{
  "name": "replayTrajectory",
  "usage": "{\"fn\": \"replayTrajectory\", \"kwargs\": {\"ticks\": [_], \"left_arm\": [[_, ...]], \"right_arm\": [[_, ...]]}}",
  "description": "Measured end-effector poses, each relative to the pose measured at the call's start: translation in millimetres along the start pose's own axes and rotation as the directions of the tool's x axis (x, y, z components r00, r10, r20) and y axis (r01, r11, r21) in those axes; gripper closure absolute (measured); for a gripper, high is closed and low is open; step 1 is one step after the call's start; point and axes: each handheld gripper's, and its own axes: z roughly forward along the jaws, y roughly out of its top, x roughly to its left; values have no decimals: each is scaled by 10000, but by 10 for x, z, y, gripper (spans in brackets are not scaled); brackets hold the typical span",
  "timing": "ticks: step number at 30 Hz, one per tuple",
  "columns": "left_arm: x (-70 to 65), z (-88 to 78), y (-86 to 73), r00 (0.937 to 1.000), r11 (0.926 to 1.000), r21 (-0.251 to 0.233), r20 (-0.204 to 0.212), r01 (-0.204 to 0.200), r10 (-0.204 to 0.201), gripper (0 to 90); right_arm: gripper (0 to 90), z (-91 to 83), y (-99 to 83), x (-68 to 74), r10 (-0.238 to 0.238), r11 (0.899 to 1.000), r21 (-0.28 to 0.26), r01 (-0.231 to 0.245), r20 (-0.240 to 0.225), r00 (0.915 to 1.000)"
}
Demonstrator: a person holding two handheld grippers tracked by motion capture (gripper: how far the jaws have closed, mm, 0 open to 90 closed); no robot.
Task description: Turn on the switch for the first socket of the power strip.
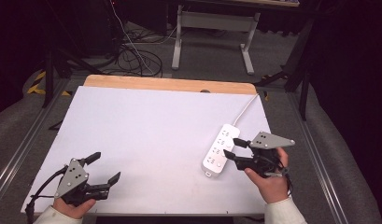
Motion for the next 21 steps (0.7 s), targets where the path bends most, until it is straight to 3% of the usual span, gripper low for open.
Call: {"fn": "replayTrajectory", "kwargs": {"ticks": [4, 6, 8, 9, 10, 11, 12, 14, 21], "left_arm": [[9, 3, 0, 10000, 10000, 11, -20, -51, 51, 134], [4, 7, -1, 10000, 10000, 32, -2, -38, 38, 134], [-4, 7, 0, 10000, 10000, 5, -10, -2, 2, 133], [-5, 7, 1, 10000, 10000, 3, -17, -3, 3, 133], [-3, 7, 0, 10000, 10000, 14, -18, -5, 5, 134], [-2, 9, 0, 10000, 10000, 23, -17, 6, -6, 133], [2, 9, 0, 10000, 10000, 34, -37, -37, 37, 133], [1, 8, 1, 10000, 10000, 17, -39, -25, 25, 133], [4, 9, -1, 10000, 10000, -5, -20, 58, -58, 133]], "right_arm": [[458, 11, 0, -15, 29, 10000, 75, -29, 86, 10000], [501, 34, 10, -40, -44, 9998, 202, 40, 186, 9998], [622, 48, 31, -68, -181, 9992, 364, 175, 145, 9997], [622, 48, 31, -68, -181, 9992, 364, 175, 145, 9997], [677, 56, 41, -84, -222, 9987, 456, 219, 54, 9997], [796, 74, 43, -120, -194, 9992, 359, 197, -97, 9998], [796, 74, 43, -120, -194, 9992, 359, 197, -97, 9998], [888, 99, 78, -167, -241, 9987, 454, 231, 217, 9995], [900, 180, 152, -339, 126, 9974, 705, -161, 499, 9987]]}}
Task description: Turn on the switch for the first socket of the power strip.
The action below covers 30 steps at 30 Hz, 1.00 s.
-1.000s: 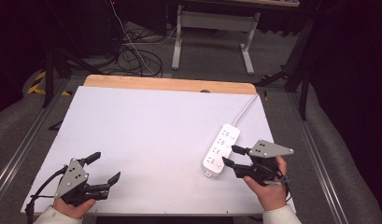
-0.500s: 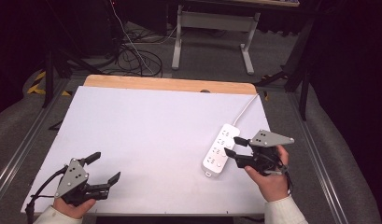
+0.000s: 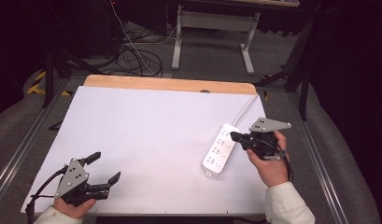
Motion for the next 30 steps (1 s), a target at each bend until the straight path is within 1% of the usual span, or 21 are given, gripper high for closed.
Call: {"fn": "replayTrajectory", "kwargs": {"ticks": [1, 2, 3, 4, 5, 6, 7, 9, 10, 11, 12, 13, 15, 16, 17, 20, 21, 23, 25, 28, 30], "left_arm": [[1, 0, 0, 10000, 10000, 1, -9, 3, -3, 133], [1, 0, 0, 10000, 10000, 1, -9, 3, -3, 133], [0, 1, 0, 10000, 10000, 3, -6, 8, -8, 133], [0, 3, 0, 10000, 10000, 2, -3, 0, 0, 133], [0, 3, 0, 10000, 10000, 2, -3, 0, 0, 133], [4, 3, 1, 10000, 10000, 23, -18, -46, 46, 133], [4, 4, 0, 10000, 10000, 57, -4, -43, 43, 133], [3, 4, 1, 10000, 10000, 68, 11, -55, 55, 133], [2, 4, 1, 10000, 10000, 59, 3, -43, 43, 133], [3, 3, 1, 10000, 10000, 69, 4, -53, 53, 133], [4, 3, 0, 10000, 10000, 79, 12, -53, 53, 133], [5, 4, 0, 10000, 10000, 73, 8, -61, 61, 133], [2, 7, -1, 10000, 10000, 71, 5, -34, 34, 133], [-3, 9, -1, 10000, 10000, 76, 32, 8, -8, 133], [0, 8, 0, 10000, 9999, 89, 19, -60, 60, 133], [-3, 8, -1, 10000, 10000, 62, 27, -12, 12, 133], [1, 5, 0, 10000, 10000, 69, 11, -68, 68, 133], [3, 4, 0, 10000, 9999, 80, 10, -82, 82, 133], [3, 4, 0, 10000, 9999, 74, 4, -69, 69, 133], [0, 9, -2, 10000, 10000, 69, 13, -10, 10, 133], [-4, 13, -2, 10000, 10000, 91, 37, 12, -12, 133]], "right_arm": [[900, 12, 7, -23, 99, 9999, 31, -99, 20, 9999], [900, 12, 7, -23, 99, 9999, 31, -99, 20, 9999], [900, 26, 14, -51, 132, 9999, 50, -132, 87, 9999], [900, 56, 20, -108, 280, 9996, 101, -282, 189, 9994], [900, 56, 20, -108, 280, 9996, 101, -282, 189, 9994], [900, 97, 22, -164, 462, 9987, 190, -468, 322, 9984], [900, 97, 22, -164, 462, 9987, 190, -468, 322, 9984], [900, 143, 22, -216, 599, 9976, 324, -616, 493, 9970], [900, 191, 20, -263, 639, 9965, 498, -674, 684, 9956], [900, 191, 20, -263, 639, 9965, 498, -674, 684, 9956], [900, 241, 13, -305, 706, 9952, 625, -757, 793, 9943], [900, 241, 13, -305, 706, 9952, 625, -757, 793, 9943], [900, 289, 3, -345, 851, 9929, 756, -916, 849, 9927], [900, 337, -5, -384, 1019, 9902, 866, -1094, 869, 9910], [900, 362, -8, -405, 1060, 9891, 927, -1143, 901, 9903], [900, 413, -17, -444, 1140, 9868, 1040, -1240, 970, 9887], [900, 462, -29, -478, 1189, 9842, 1180, -1317, 1099, 9868], [900, 483, -36, -495, 1215, 9826, 1269, -1356, 1129, 9862], [900, 538, -52, -525, 1266, 9789, 1447, -1441, 1237, 9842], [900, 569, -58, -538, 1300, 9767, 1553, -1484, 1226, 9839], [900, 609, -62, -551, 1429, 9737, 1623, -1601, 1127, 9833]]}}
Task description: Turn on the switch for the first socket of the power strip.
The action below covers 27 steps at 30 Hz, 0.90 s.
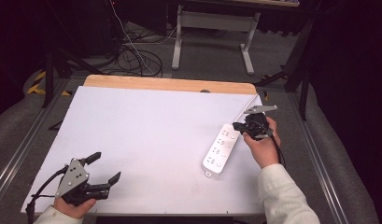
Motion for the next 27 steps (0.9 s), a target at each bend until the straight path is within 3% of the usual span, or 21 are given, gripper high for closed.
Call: {"fn": "replayTrajectory", "kwargs": {"ticks": [14, 27], "left_arm": [[0, 0, 0, 10000, 10000, 24, -17, -27, 27, 133], [3, 0, 0, 10000, 10000, 42, -5, -85, 85, 133]], "right_arm": [[900, 243, -34, -56, 41, 9928, 1195, -52, 94, 9999], [900, 317, -65, -28, -154, 9793, 2020, 108, 211, 9997]]}}
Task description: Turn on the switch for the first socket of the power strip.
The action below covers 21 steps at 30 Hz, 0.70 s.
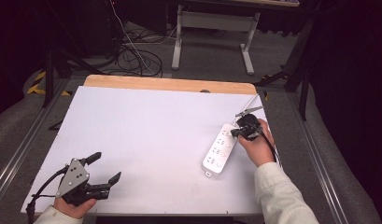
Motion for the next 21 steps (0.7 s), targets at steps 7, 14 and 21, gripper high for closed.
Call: {"fn": "replayTrajectory", "kwargs": {"ticks": [7, 14, 21], "left_arm": [[1, 2, 0, 10000, 10000, 28, 8, -34, 34, 133], [1, 5, -1, 10000, 10000, 36, 8, -27, 27, 133], [-2, 4, -1, 10000, 10000, 30, 6, -21, 21, 133]], "right_arm": [[900, 18, -8, 18, -198, 9997, 147, 196, 111, 9997], [900, 26, -15, 34, -291, 9995, 135, 287, 267, 9992], [900, 31, -36, 68, -455, 9990, 53, 453, 581, 9973]]}}
